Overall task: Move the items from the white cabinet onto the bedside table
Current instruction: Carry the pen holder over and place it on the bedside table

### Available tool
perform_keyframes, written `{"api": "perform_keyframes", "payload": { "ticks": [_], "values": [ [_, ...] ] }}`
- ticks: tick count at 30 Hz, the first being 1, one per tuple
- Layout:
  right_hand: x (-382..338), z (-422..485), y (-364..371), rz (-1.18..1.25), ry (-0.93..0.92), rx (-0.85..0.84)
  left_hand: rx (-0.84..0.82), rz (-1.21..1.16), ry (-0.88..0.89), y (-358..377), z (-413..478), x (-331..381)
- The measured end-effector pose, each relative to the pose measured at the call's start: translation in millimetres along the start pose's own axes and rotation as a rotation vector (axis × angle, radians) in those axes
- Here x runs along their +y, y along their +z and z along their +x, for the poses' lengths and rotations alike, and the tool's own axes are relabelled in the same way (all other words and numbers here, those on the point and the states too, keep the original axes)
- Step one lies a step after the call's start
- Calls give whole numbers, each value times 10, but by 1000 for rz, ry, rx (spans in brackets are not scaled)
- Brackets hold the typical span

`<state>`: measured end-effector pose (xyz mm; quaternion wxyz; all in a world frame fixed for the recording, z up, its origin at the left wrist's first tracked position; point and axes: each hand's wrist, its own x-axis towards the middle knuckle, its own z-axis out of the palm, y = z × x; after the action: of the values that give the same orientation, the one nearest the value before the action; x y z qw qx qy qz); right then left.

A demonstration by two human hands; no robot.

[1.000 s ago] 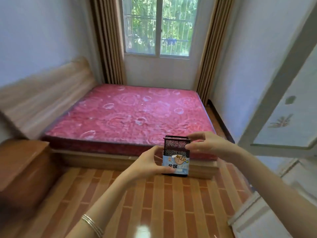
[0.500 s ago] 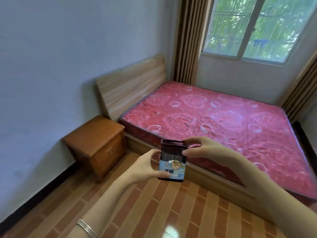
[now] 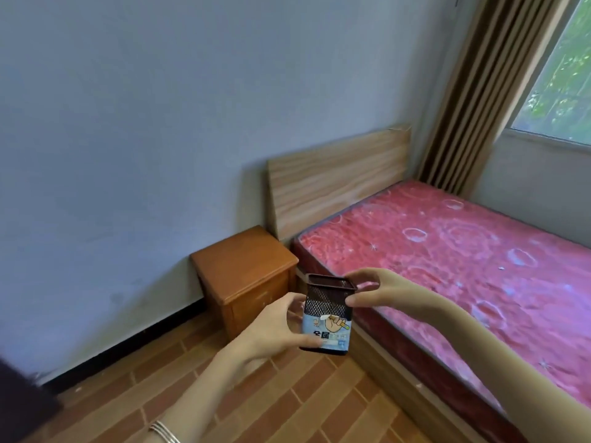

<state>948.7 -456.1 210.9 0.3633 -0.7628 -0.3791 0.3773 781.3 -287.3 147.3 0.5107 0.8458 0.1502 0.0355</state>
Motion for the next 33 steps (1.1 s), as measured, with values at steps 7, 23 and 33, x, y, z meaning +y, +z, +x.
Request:
{"api": "perform_keyframes", "payload": {
  "ticks": [7,23,33],
  "values": [
    [-190,901,-516,-2,-61,-94,139,-13,-35,-323,660,53],
    [-624,3357,-182,-104,-85,-277,222,-95,-223,-1675,1659,-1267],
    [-1243,4870,-13,-66,-76,-320,215,-231,-264,-2880,2412,-1954]
  ]
}}
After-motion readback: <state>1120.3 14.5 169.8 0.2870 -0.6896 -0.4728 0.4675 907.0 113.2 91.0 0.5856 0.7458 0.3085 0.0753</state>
